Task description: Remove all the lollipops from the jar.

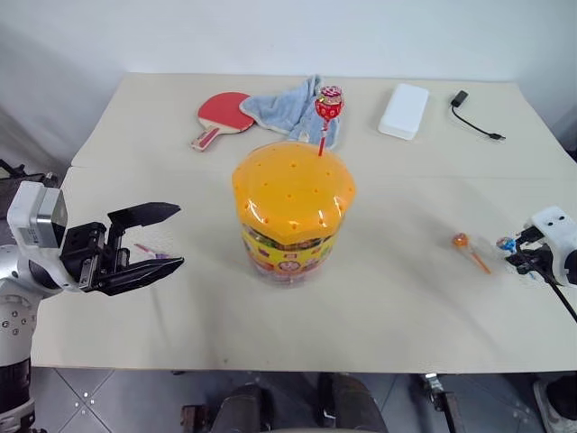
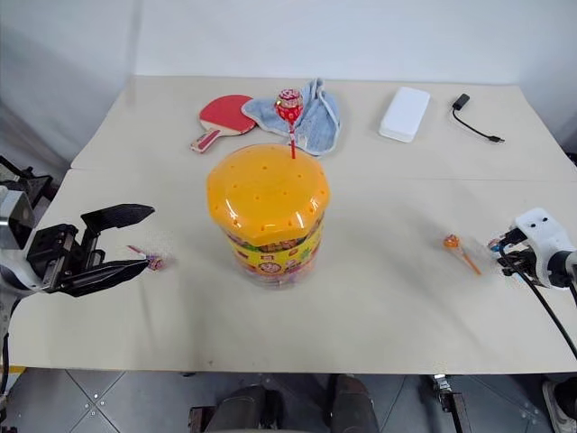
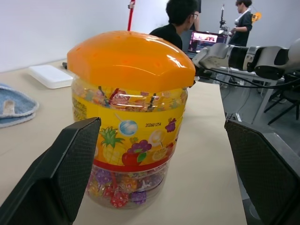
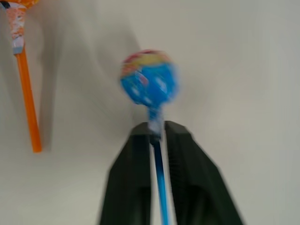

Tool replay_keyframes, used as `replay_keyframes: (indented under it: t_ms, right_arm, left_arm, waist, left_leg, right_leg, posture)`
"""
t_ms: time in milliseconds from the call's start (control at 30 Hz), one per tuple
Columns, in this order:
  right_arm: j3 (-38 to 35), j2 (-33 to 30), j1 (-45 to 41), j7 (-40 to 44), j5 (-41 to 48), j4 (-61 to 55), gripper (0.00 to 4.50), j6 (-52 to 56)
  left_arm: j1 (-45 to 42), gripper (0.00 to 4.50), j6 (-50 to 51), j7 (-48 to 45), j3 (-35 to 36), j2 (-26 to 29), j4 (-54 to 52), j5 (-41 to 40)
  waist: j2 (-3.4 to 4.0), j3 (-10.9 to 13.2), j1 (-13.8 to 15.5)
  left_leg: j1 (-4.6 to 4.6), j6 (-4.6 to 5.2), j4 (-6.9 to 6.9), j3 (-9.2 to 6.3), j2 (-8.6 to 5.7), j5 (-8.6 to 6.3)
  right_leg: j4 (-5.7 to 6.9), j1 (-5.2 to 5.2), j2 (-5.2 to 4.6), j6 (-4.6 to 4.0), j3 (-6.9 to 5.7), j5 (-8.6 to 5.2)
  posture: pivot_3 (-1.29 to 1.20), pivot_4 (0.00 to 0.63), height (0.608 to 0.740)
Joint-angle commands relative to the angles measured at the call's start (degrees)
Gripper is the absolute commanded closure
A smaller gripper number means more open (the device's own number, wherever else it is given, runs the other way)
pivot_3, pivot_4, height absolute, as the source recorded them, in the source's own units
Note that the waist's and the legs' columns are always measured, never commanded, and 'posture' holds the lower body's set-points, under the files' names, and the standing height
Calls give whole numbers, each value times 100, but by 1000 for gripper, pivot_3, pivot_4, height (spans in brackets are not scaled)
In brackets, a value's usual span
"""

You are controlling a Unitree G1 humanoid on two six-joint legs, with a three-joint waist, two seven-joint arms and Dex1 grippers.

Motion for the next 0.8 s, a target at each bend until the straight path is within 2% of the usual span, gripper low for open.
replay_keyframes:
  t_ms: [33, 133, 233, 300, 367, 433, 533, 667, 800]
  right_arm:
    - [-123, 6, 226, 172, 21, -86, 2601, 64]
    - [-527, -129, 370, 408, 168, -162, 1608, -392]
    - [-1239, -334, 494, 1204, 656, -370, 574, -1234]
    - [-1692, -425, 514, 1933, 1144, -733, 38, -1573]
    - [-1941, -382, 425, 2465, 1642, -1243, 38, -1569]
    - [-1861, -116, 55, 2459, 2140, -1892, 38, -1115]
    - [-1480, 511, -650, 2054, 2779, -2832, 38, -425]
    - [-874, 1719, -1773, 1340, 3396, -3544, 38, 326]
    - [-387, 2332, -2221, 1270, 3314, -3754, 38, 279]
  left_arm:
    - [-1, 0, 15, 15, 207, 65, -219, -165]
    - [-36, 0, 8, 10, 206, 81, -162, -160]
    - [-65, 0, 10, -8, 231, 106, -90, -157]
    - [-68, 0, 12, -32, 267, 127, -27, -145]
    - [-69, 0, 0, -48, 294, 142, 36, -123]
    - [-114, 0, -22, -33, 306, 117, 103, -128]
    - [-252, 0, 4, 88, 341, 8, 160, -250]
    - [-349, 0, 114, 219, 370, -59, 83, -434]
    - [-367, 0, 178, 340, 447, -96, 14, -556]
  waist:
    - [0, 0, -5]
    - [1, 1, -5]
    - [19, 10, -6]
    - [39, 16, -6]
    - [48, 16, -4]
    - [47, 16, -23]
    - [38, 15, -42]
    - [38, 15, -23]
    - [37, 15, 120]
  left_leg:
    - [-1, -1, -1, -1, 1, 0]
    - [-1, -1, -2, 0, 1, -1]
    - [-5, 0, -2, 2, -5, 0]
    - [-4, 2, -2, 8, -8, 1]
    - [-2, 3, -2, 8, -8, 1]
    - [0, 2, -3, 4, -2, 1]
    - [5, -1, -1, 8, 6, 0]
    - [-1, -4, 0, 4, 6, -1]
    - [-19, -2, -3, -14, -7, -2]
  right_leg:
    - [-1, 0, 0, 0, 0, 0]
    - [0, -1, 3, 0, -2, 0]
    - [-1, -2, 12, 0, -5, 0]
    - [2, -4, 10, 2, -3, 1]
    - [4, -5, 11, 2, -2, 1]
    - [4, -4, 12, 2, -3, 1]
    - [5, -4, 5, -1, 3, 3]
    - [12, -15, 0, -4, 6, 2]
    - [15, -24, 5, -4, -12, 2]
  posture:
    - [0, 150, 740]
    - [0, 150, 740]
    - [0, 150, 740]
    - [0, 150, 740]
    - [0, 150, 740]
    - [0, 150, 740]
    - [0, 150, 740]
    - [0, 150, 740]
    - [0, 150, 740]
